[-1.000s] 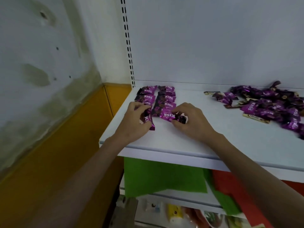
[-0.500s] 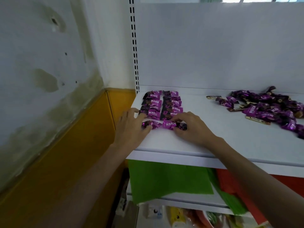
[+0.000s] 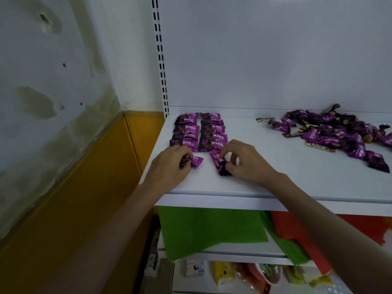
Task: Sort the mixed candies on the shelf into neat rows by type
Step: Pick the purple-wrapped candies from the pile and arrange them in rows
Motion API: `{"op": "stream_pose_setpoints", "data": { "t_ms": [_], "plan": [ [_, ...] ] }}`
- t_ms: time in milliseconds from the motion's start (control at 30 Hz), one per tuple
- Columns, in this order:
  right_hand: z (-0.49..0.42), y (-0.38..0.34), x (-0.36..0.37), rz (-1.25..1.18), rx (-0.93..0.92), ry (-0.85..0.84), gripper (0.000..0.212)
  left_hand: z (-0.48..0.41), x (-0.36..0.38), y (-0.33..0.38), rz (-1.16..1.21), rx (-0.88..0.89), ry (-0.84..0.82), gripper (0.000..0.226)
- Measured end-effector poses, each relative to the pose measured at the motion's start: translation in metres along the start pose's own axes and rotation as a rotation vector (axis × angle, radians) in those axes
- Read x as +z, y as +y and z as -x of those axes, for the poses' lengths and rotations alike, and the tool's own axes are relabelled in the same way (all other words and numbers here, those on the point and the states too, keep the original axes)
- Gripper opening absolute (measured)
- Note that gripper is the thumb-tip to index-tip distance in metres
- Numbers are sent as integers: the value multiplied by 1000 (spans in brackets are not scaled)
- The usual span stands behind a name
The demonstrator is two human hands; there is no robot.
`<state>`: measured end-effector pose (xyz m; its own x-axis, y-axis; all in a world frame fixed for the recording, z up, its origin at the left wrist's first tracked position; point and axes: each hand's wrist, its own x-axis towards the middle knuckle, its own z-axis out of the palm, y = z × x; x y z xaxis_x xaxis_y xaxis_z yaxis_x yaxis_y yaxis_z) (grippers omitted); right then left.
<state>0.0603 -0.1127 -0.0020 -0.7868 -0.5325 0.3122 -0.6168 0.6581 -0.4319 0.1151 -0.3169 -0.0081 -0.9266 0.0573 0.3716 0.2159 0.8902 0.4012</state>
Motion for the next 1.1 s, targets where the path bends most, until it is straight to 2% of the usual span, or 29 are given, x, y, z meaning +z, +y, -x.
{"op": "stream_pose_setpoints", "data": {
  "t_ms": [100,400,600,700,1100],
  "plan": [
    [-3,0,-3,7,10,9,9,0,0,-3,43,2,22,29],
    [-4,0,0,64,38,94,19,-5,-3,-13,6,36,-10,34],
    [-2,0,-1,59,35,-18,28,-6,1,-14,-12,60,-6,36],
    [-1,2,3,52,31,-13,30,-7,2,-14,-29,53,3,36],
    [-8,0,9,109,38,66,25,-14,4,-14,-136,67,53,35]
  ]
}}
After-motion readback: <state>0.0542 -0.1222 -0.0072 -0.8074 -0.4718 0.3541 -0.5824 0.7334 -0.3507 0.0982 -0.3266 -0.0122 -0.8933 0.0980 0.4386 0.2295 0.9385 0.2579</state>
